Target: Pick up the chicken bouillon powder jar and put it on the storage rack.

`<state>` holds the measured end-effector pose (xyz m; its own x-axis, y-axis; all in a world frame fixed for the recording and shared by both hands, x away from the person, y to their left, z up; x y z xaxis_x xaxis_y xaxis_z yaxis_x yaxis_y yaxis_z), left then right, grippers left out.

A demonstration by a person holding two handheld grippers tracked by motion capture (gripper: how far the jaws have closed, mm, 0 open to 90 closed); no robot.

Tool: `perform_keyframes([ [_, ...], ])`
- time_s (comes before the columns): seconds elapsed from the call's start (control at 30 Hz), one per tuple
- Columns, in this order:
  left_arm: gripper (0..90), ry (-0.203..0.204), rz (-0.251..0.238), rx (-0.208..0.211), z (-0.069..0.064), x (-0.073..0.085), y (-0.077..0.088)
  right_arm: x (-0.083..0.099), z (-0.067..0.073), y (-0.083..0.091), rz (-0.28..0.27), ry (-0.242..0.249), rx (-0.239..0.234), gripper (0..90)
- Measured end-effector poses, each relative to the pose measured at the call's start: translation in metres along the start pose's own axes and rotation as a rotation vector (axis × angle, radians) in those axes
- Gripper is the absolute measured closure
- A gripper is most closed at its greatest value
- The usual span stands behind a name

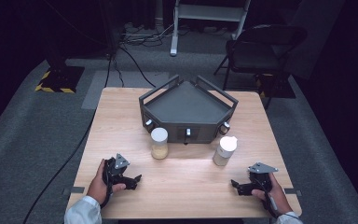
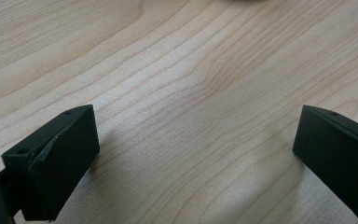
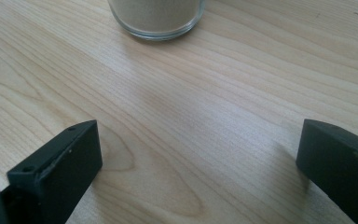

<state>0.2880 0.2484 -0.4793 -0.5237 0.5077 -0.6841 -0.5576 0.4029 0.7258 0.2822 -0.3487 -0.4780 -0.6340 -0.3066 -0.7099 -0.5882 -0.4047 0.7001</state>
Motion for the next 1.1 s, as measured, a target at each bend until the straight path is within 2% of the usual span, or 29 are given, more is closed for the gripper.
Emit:
perform_keyframes([
  [0.8, 0.0, 0.012, 0.002, -0.005, -0.0014, 0.0002, 0.0006, -0.0004, -0.0016, -0.0003, 0.001, 0.007, -0.008, 0.0],
  [0.9, 0.1, 0.018, 0.014, -0.009, -0.0033, -0.0032, 0.0007, -0.0006, -0.0026, -0.0004, 0.001, 0.011, -0.012, 0.0],
  [0.97, 2.3, 0.032, 0.005, -0.002, -0.0034, -0.0038, 0.0018, -0.0006, -0.0029, -0.0003, 0.001, 0.013, -0.013, 0.0],
  [1.1, 1.6, 0.032, -0.018, -0.009, -0.0063, -0.0048, 0.0045, -0.0007, -0.0032, -0.0003, 0.002, 0.014, -0.015, 0.0],
])
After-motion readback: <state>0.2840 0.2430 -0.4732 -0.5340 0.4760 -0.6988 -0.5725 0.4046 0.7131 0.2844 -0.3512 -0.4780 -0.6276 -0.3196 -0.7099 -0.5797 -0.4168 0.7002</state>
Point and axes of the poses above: each handheld gripper's, and its own axes: y roughly backward along the jaws, x roughly out of its underside, z roughly to its left, the point moved 4 cm from there along -y, roughly forward along the jaws, and after that the axes turned 7 degrees about -y, right-handed, at the moved point
